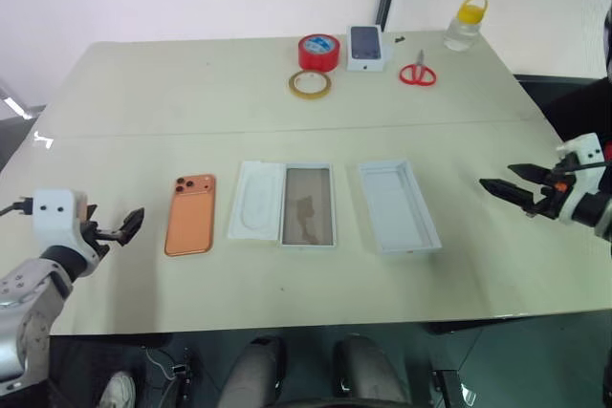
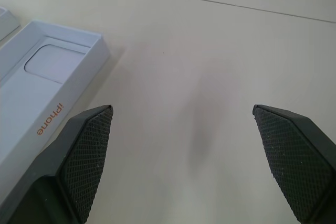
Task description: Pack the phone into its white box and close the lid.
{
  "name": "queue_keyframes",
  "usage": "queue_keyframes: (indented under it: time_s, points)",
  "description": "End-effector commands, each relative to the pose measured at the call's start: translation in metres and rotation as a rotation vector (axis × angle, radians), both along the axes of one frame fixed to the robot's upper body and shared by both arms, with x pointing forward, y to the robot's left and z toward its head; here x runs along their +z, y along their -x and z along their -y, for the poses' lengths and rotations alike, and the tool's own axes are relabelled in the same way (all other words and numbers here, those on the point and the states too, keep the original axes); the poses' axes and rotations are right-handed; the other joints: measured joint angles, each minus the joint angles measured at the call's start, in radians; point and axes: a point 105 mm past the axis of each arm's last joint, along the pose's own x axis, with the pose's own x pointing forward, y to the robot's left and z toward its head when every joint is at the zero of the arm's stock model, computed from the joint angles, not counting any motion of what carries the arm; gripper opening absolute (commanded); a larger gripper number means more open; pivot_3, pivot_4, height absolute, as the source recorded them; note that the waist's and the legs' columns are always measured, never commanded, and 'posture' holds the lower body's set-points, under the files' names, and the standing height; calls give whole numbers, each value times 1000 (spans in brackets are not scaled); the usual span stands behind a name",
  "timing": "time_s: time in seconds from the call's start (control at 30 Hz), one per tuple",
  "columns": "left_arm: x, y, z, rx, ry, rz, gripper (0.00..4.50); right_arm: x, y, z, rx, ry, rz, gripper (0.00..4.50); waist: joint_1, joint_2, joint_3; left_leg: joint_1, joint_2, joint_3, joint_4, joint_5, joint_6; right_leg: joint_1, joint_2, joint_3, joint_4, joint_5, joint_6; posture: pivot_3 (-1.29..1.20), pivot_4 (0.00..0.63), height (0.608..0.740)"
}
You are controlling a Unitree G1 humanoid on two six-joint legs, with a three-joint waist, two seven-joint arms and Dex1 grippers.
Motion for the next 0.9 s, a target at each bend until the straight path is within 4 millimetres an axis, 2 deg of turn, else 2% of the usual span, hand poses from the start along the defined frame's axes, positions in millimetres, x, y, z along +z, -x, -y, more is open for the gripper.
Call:
queue_keyframes:
  time_s: [0.03, 0.27, 0.37, 0.47, 0.57, 0.77, 0.9]
  points:
    - [13, 3, -4, 18, -20, 46, 4500, 16, -6, -4, 22, 17, 53, 4457, 0, 0, 0, 0, 0, 0, 0, 0, 0, 0, 0, 0, 0, 0, 0, 0, 150, 740]
    - [15, 0, -3, 27, -9, 65, 4500, 22, -12, -24, 78, 27, 93, 4457, 0, 0, 0, 0, 0, 0, 0, 0, 0, 0, 0, 0, 0, 0, 0, 0, 150, 740]
    - [18, -4, 4, 7, -4, 78, 4500, 21, -14, -37, 116, 35, 103, 4457, 0, 0, 0, 0, 0, 0, 0, 0, 0, 0, 0, 0, 0, 0, 0, 0, 150, 740]
    - [25, -15, 29, -52, 46, 114, 4500, 18, -14, -55, 180, 66, 105, 4457, 1, 0, 0, 0, 0, 0, 0, 0, 0, 0, 0, 0, 0, 0, 0, 0, 150, 740]
    - [25, -21, 45, -120, 77, 105, 4500, 18, -13, -77, 231, 88, 122, 4457, 2, 0, 0, 0, 0, 0, 0, 0, 0, 0, 0, 0, 0, 0, 0, 0, 150, 740]
    - [31, -40, 109, -359, 145, 56, 4500, 28, 2, -115, 358, 117, 170, 4457, 3, 0, 0, -1, 0, 0, 1, 0, 0, 0, 0, 0, 0, 0, 0, 0, 150, 740]
    - [25, -42, 137, -468, 196, -27, 4500, 26, 9, -137, 406, 108, 179, 4457, -1, 0, 0, 0, 0, 0, 1, 0, 0, 0, 0, 0, 0, 0, 0, 0, 150, 740]
